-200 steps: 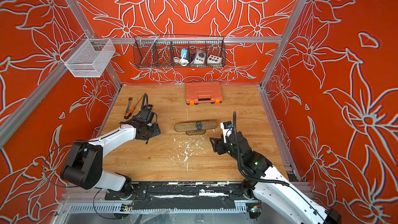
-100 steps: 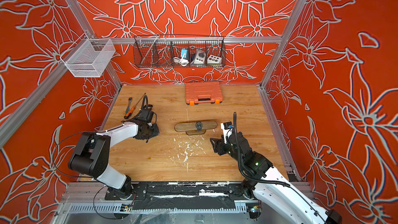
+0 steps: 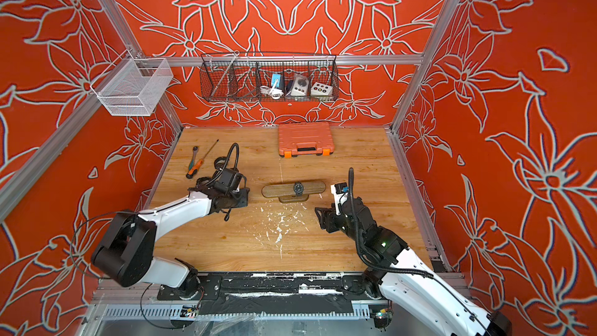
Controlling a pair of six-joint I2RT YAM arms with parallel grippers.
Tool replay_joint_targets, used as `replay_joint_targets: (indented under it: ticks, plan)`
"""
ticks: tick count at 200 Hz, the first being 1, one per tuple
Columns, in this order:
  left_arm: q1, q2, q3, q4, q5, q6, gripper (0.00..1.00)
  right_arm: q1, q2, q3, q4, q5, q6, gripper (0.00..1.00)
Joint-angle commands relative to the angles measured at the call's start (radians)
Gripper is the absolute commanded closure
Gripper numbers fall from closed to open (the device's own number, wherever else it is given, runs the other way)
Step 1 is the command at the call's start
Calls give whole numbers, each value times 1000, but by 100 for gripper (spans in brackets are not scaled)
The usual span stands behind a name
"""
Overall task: Place watch on stand
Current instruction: Pick up the watch at the center of the board.
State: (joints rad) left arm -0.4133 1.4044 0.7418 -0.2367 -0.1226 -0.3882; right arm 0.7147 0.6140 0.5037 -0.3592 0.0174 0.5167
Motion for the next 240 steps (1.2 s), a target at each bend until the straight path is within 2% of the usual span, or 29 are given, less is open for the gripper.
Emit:
replay_joint_targets:
  ticks: [1,21,39,64,85,117,137,158,197,220,240]
  plan:
    - [-51,-108,-40,95,-81,93,92,2,-9,31,0,-2,34,29]
    - [-116,-206,-67,128,-113,135,94,2,-12,54,-24,7,71,30]
    - [-193,-258,-34,94,-165,181,94,2,-26,92,-66,42,142,31]
    - [-302,-315,10,91,-230,248,94,3,-67,103,-28,18,216,31]
    - [-395,-350,17,165,-211,348,96,3,-80,113,13,-12,284,32]
    - [-480,-311,68,183,-153,420,97,5,-81,111,74,-67,394,37]
    - [-565,-313,33,306,-167,482,97,9,-90,95,112,-95,455,38]
    - [-603,-290,22,389,-167,489,97,15,-107,92,131,-111,555,38]
    - [-672,-220,35,504,-204,533,97,31,-171,53,158,-65,786,38]
    - [-687,-180,57,545,-209,525,97,37,-195,29,161,-34,860,39]
    - [-705,-142,78,581,-222,523,97,53,-205,-23,257,-22,923,40]
